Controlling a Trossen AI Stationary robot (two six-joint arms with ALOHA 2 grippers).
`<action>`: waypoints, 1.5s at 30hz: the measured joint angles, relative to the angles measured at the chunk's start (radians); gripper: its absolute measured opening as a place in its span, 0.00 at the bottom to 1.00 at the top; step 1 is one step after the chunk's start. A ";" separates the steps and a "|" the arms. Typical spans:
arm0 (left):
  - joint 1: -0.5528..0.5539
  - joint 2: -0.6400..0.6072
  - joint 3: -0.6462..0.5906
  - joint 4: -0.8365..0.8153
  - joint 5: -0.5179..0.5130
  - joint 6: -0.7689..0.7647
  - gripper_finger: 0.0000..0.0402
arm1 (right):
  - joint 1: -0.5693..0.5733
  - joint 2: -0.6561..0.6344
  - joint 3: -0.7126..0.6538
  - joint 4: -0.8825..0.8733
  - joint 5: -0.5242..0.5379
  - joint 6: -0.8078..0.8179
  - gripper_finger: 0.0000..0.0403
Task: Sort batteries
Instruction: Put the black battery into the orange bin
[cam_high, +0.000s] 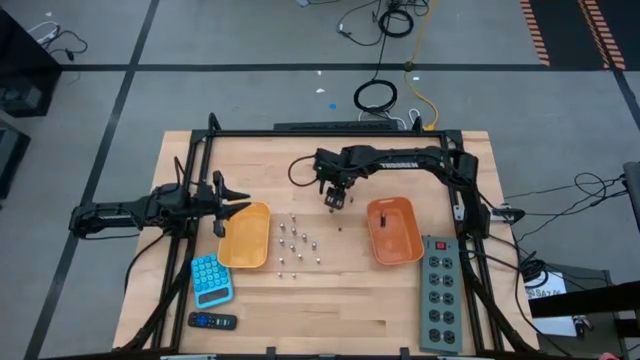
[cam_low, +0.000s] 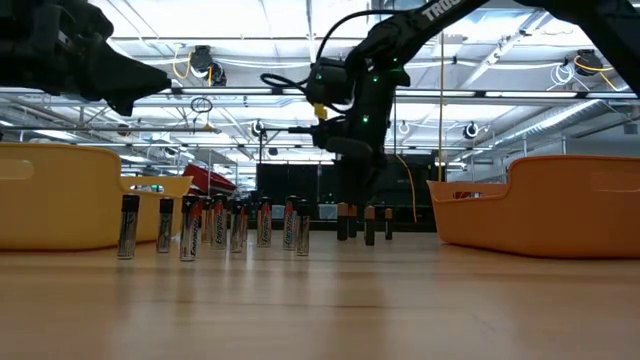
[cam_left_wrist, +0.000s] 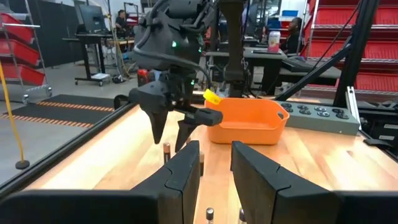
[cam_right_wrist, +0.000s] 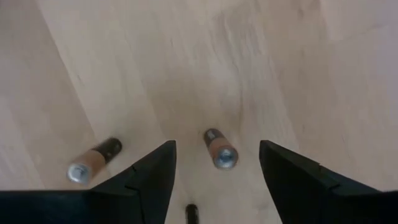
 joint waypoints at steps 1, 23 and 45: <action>0.000 0.000 0.000 -0.005 0.000 0.000 0.26 | 0.000 0.000 0.000 -0.003 0.004 -0.006 0.55; 0.000 0.000 0.000 -0.020 -0.027 0.012 0.26 | -0.015 0.097 0.006 0.026 -0.007 -0.067 0.07; 0.000 0.000 -0.001 -0.102 -0.027 -0.011 0.26 | 0.261 -0.333 -0.155 -0.355 0.055 0.400 0.14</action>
